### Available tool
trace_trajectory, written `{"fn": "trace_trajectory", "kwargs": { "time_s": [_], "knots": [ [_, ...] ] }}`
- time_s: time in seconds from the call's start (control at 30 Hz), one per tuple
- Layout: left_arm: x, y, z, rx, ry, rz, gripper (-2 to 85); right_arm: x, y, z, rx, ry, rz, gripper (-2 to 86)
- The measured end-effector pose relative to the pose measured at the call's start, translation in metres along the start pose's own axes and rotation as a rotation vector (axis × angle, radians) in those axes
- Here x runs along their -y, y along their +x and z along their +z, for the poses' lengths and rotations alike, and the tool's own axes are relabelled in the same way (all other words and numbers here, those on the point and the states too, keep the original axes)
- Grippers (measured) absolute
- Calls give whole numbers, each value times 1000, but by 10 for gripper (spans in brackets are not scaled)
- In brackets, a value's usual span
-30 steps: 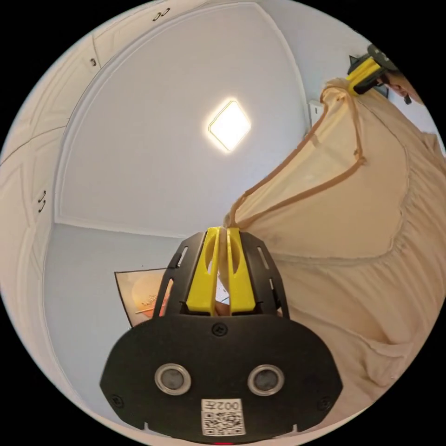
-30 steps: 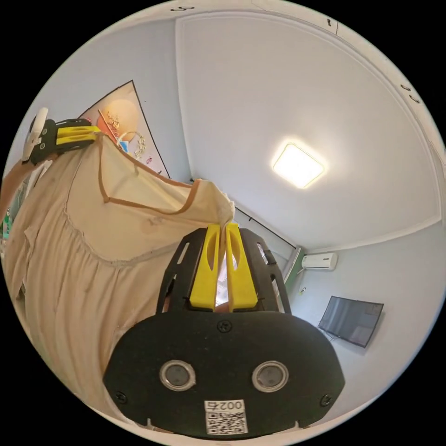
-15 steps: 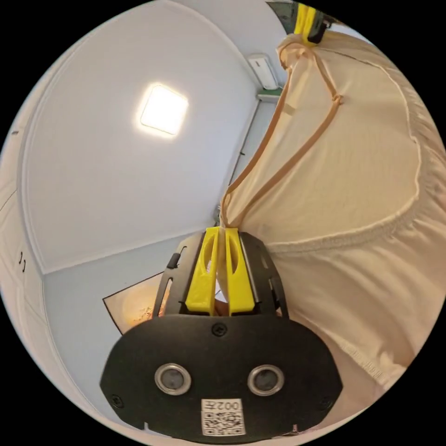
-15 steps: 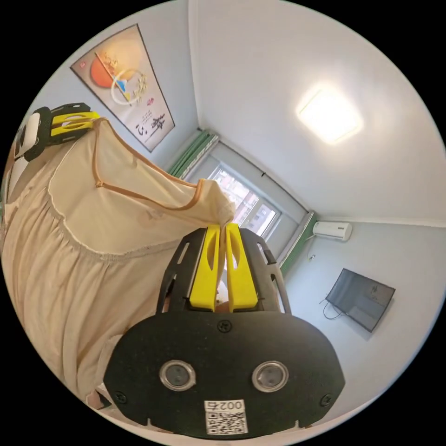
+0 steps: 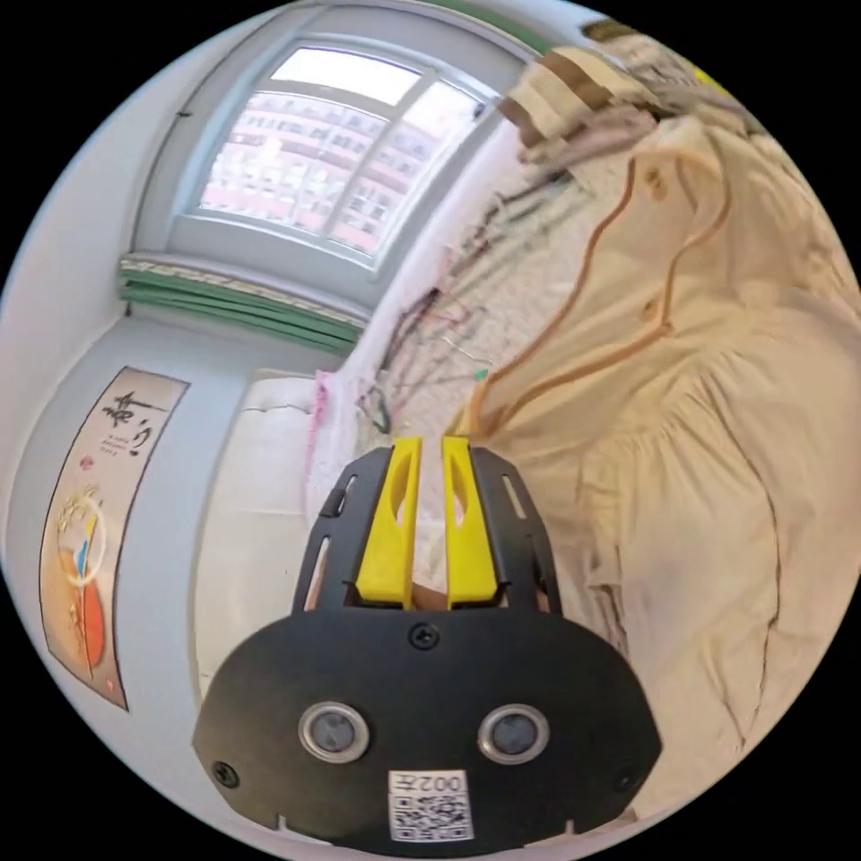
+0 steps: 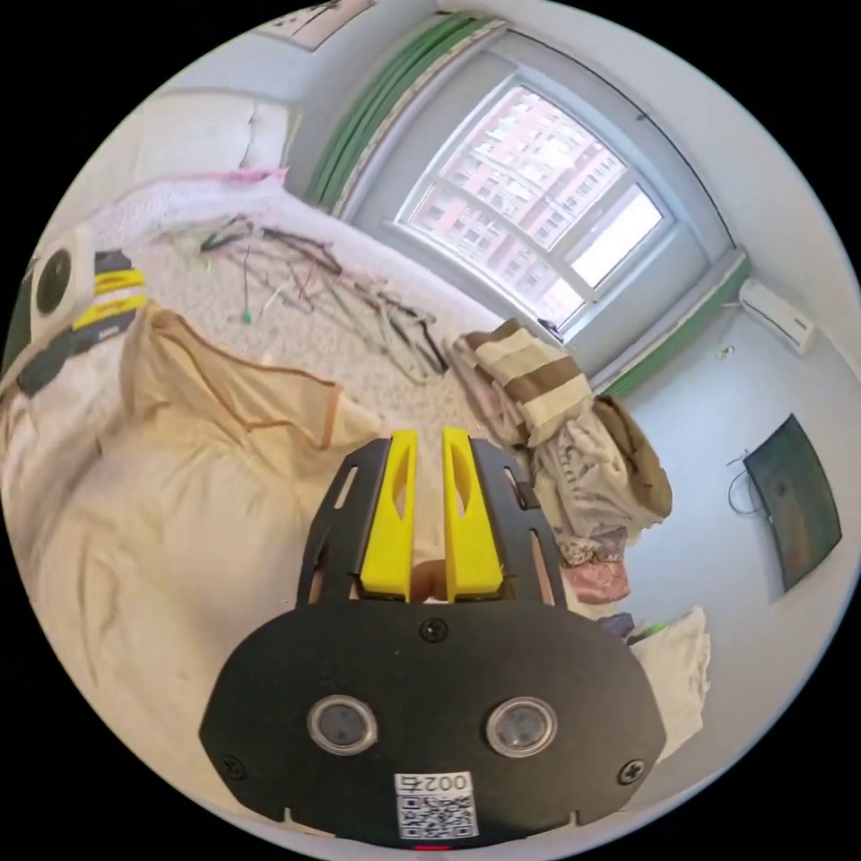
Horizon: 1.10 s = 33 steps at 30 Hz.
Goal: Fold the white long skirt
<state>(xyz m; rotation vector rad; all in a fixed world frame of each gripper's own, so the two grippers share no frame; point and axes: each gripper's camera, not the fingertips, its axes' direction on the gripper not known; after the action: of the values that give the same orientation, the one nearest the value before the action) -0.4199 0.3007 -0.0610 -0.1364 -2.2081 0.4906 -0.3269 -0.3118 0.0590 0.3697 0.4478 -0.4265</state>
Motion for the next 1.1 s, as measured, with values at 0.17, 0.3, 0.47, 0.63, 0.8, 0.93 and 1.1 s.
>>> {"fn": "trace_trajectory", "kwargs": {
  "time_s": [0.17,0.3,0.47,0.63,0.8,0.93,1.1],
  "knots": [
    [-118,-32,54,-154,31,-275,-9,-108,14,-4,81,50,125,68],
    [-222,-78,46,-480,128,-445,-10,-206,42,-60,220,129,326,82],
    [-384,-77,7,-741,220,-556,-9,-333,29,-121,345,133,434,80],
    [-509,-42,13,-1061,123,-765,3,-454,-19,-168,412,88,526,87],
    [-587,-22,37,-1378,77,-999,37,-528,-68,-197,520,14,519,105],
    [-594,-21,41,-1483,65,-949,70,-547,-76,-204,614,-8,535,120],
    [-577,-21,30,-1440,52,-846,76,-563,-79,-208,697,-22,562,131]
  ]
}}
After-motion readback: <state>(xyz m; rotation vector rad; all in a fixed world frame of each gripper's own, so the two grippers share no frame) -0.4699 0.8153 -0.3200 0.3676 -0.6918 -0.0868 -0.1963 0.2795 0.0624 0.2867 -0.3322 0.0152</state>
